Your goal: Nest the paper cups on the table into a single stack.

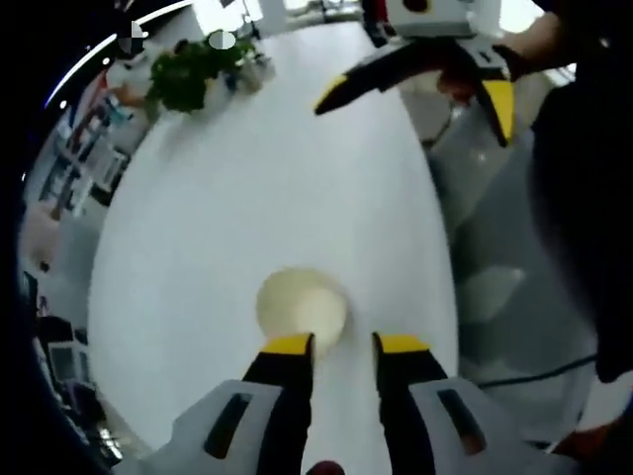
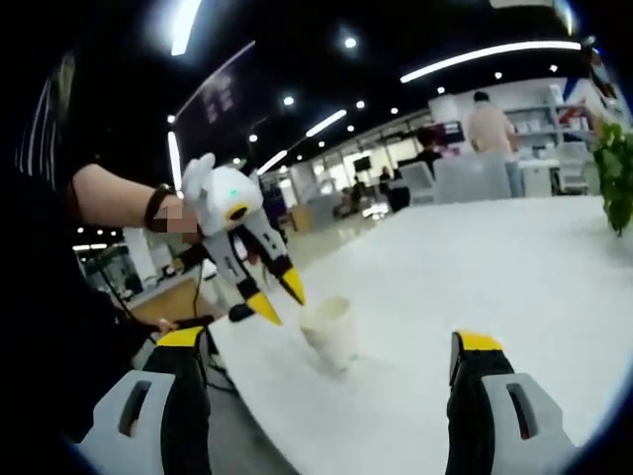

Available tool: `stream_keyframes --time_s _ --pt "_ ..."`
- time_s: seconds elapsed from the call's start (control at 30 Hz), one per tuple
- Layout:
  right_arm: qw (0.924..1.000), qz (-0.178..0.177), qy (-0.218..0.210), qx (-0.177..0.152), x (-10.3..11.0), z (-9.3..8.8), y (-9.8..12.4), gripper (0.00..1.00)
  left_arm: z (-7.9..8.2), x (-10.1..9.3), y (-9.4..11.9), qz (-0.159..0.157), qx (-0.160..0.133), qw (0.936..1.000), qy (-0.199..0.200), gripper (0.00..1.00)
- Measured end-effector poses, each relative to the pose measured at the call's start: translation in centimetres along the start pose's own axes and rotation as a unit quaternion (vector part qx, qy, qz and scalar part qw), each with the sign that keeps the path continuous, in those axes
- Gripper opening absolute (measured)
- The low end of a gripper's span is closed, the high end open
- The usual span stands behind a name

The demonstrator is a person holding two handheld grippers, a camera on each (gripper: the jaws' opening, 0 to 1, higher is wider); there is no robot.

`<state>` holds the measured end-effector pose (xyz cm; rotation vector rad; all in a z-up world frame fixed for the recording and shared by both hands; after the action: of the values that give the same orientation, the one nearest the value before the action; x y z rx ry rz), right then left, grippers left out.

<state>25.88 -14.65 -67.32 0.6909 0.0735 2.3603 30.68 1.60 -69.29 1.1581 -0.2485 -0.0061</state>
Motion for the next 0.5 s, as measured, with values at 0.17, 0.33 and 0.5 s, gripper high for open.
stream_keyframes --time_s 0.17,0.33,0.5 --pt "0.9999 0.001 0.005 0.012 -0.1 0.0 -0.2 1.00 -0.6 -0.4 0.6 0.012 -0.016 0.9994 0.030 0.27" --pt "0.9998 0.004 0.014 0.011 0.1 0.8 -0.3 1.00 -0.8 -0.6 1.4 0.032 -0.046 0.9961 0.068 0.31" --pt "0.9996 0.005 0.020 0.017 0.3 1.0 -0.9 1.00 -1.6 -0.8 2.1 0.058 -0.076 0.9888 0.115 0.39"
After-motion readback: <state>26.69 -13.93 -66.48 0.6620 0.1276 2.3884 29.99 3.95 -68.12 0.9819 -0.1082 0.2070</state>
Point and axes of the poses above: the point that each gripper's makers call its tool centre point, and the gripper's own axes: y roughly backward along the fingers, x roughly to its left, z roughly out of its top, the point moved 4 cm from there along y, roughly backward along the fingers, and after that the axes turned 10 degrees about -y, right-handed, at the moved point
